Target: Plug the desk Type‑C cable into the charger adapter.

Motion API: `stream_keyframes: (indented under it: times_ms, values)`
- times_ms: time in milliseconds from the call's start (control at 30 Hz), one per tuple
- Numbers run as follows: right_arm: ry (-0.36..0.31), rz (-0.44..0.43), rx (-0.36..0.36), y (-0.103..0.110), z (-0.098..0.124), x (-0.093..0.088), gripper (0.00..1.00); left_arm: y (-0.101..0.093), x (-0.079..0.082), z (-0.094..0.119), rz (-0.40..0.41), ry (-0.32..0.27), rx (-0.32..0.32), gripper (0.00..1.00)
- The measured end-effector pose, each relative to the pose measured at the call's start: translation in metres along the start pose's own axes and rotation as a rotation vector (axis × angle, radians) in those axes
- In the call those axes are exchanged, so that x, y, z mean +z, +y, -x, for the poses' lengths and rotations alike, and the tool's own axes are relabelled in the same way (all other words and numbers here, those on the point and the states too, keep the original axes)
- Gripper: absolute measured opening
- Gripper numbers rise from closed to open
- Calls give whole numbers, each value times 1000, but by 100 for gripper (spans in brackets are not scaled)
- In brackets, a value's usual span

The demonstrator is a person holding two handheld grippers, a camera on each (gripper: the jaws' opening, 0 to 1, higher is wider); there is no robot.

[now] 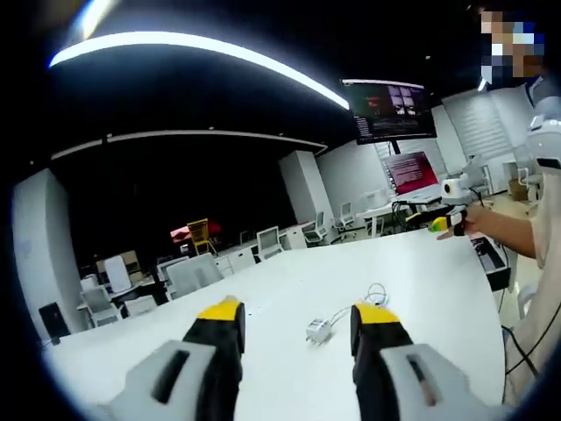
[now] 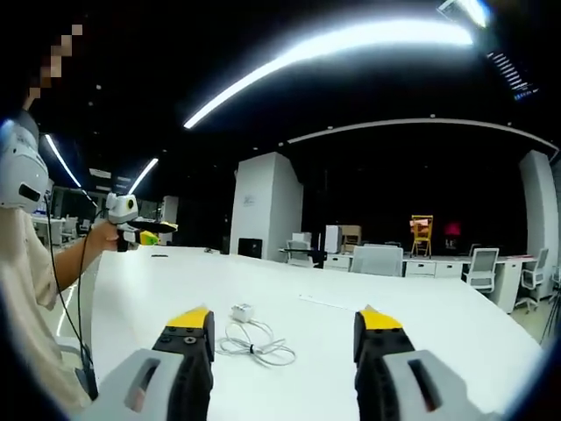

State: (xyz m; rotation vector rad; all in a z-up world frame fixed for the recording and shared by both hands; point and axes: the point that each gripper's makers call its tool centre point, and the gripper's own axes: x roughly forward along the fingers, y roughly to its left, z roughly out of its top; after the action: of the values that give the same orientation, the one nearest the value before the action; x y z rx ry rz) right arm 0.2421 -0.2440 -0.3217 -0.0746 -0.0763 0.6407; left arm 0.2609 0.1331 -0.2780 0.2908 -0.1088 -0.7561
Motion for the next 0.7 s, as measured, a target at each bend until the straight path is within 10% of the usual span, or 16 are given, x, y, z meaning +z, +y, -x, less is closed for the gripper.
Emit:
stream_keyframes:
  times_ms: [700]
  values:
    - [-7,22,-115,-23,16,-2,73,19,-53,42,32,18,160,57]
